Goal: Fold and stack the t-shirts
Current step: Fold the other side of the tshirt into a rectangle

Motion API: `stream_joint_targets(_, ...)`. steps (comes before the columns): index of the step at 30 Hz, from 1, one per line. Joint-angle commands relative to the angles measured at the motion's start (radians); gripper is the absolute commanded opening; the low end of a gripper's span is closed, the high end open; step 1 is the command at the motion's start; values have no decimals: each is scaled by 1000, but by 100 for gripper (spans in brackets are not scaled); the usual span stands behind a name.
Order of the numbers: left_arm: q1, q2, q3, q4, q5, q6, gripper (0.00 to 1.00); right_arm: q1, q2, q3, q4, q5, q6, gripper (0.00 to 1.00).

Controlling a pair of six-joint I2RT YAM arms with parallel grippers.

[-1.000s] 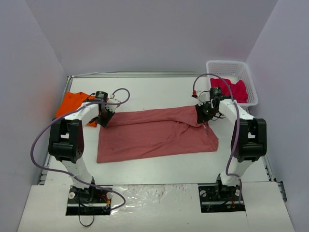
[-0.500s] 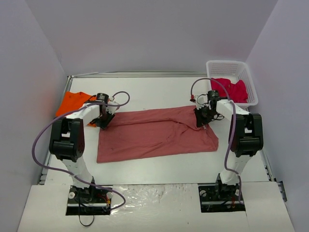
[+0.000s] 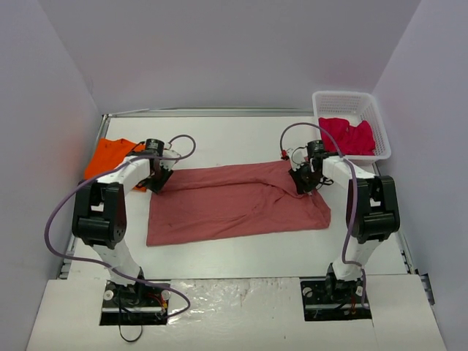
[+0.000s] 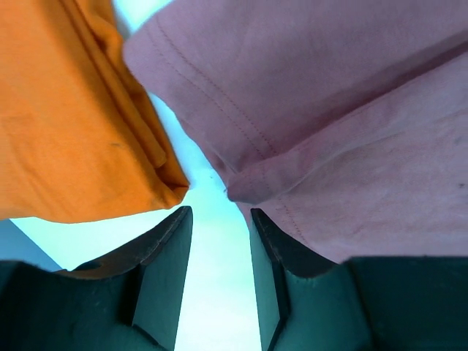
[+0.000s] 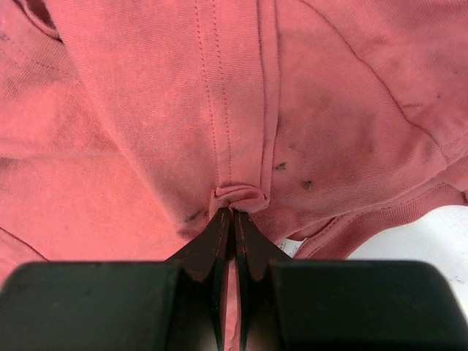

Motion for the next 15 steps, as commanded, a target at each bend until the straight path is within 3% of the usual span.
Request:
stream_joint_targets(1, -4, -64, 58, -20, -10, -39, 36, 22, -47, -36, -28, 27, -8, 0)
stream_joint_targets(15, -2, -72, 120, -15, 44, -78, 37, 143, -181, -39, -8, 102, 40, 0)
